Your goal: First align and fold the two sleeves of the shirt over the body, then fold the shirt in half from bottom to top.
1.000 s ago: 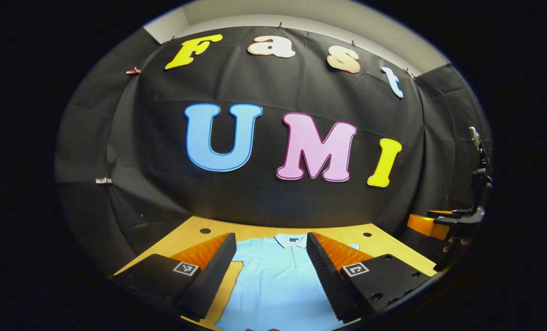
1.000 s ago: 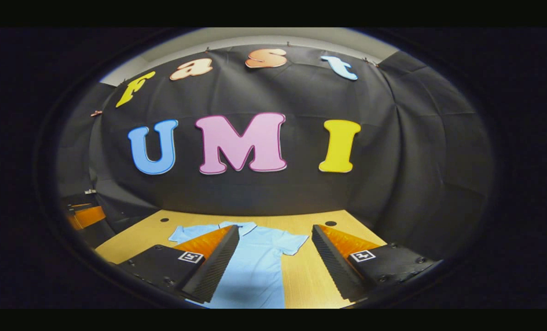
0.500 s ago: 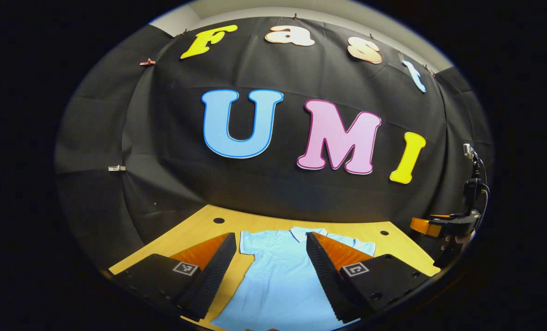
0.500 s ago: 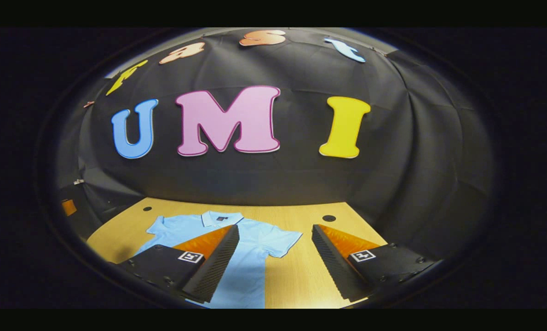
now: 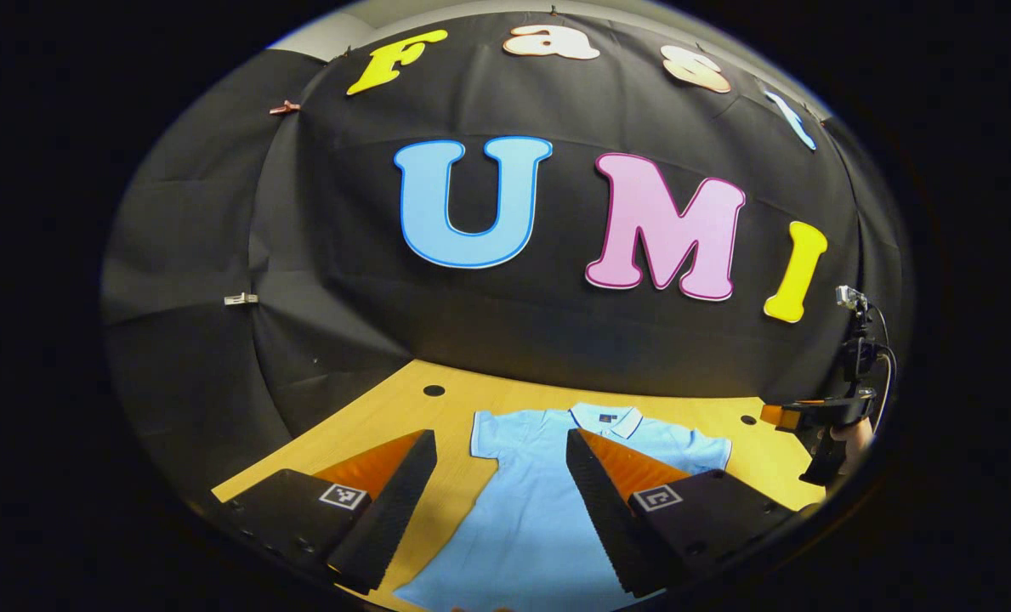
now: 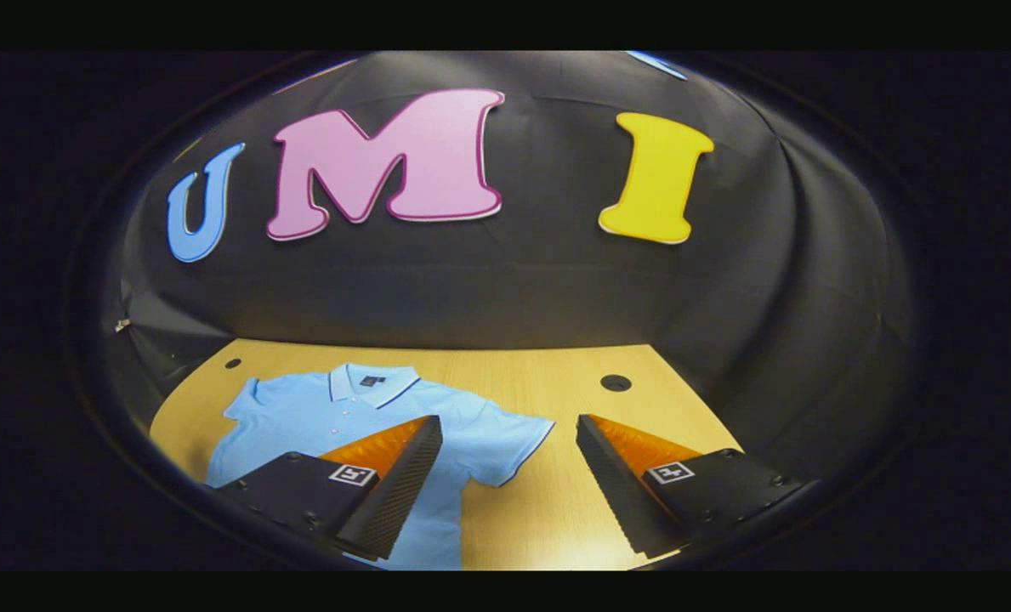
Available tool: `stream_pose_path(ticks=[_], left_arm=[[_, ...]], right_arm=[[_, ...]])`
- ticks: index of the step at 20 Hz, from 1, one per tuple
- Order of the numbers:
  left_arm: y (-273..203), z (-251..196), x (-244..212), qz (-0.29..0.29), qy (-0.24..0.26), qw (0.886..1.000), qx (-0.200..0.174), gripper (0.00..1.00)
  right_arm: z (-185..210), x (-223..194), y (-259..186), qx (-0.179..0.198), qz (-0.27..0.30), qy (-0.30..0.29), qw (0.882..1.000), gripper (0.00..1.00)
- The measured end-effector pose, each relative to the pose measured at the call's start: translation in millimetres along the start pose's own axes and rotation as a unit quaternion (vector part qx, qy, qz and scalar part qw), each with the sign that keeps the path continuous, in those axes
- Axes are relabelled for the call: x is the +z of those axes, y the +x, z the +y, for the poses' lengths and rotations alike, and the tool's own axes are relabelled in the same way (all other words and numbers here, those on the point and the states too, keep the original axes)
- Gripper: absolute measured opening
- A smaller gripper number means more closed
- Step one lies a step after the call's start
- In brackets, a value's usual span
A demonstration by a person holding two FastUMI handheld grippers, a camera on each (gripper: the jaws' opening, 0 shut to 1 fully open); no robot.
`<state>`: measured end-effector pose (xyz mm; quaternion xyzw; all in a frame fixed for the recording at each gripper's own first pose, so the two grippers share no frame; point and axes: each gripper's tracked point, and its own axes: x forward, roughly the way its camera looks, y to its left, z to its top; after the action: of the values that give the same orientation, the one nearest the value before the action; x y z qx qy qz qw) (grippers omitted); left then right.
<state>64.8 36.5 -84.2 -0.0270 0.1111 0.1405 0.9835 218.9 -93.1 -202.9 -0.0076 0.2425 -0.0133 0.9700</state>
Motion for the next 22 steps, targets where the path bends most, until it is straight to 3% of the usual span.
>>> stream_pose_path(ticks=[6, 7, 11, 16, 22], left_arm=[[12, 0, -19, 0.028, -0.003, 0.999, 0.026, 0.98], [13, -1, -22, 0.032, -0.003, 0.999, 0.027, 0.98], [18, -6, -42, 0.054, -0.008, 0.998, 0.041, 0.98], [20, -17, -65, 0.085, -0.009, 0.995, 0.042, 0.98], [38, -37, -53, 0.079, 0.005, 0.997, 0.023, 0.98]], right_arm=[[-2, -34, 49, 0.001, 0.049, -0.01, 0.999, 0.98], [-2, -41, 60, 0.001, 0.06, -0.007, 0.998, 0.94], [-9, -70, 97, -0.012, 0.094, -0.011, 0.995, 0.98], [-24, -93, 141, -0.033, 0.122, -0.009, 0.992, 0.98], [-36, -113, 165, -0.037, 0.149, 0.038, 0.987, 0.96]])
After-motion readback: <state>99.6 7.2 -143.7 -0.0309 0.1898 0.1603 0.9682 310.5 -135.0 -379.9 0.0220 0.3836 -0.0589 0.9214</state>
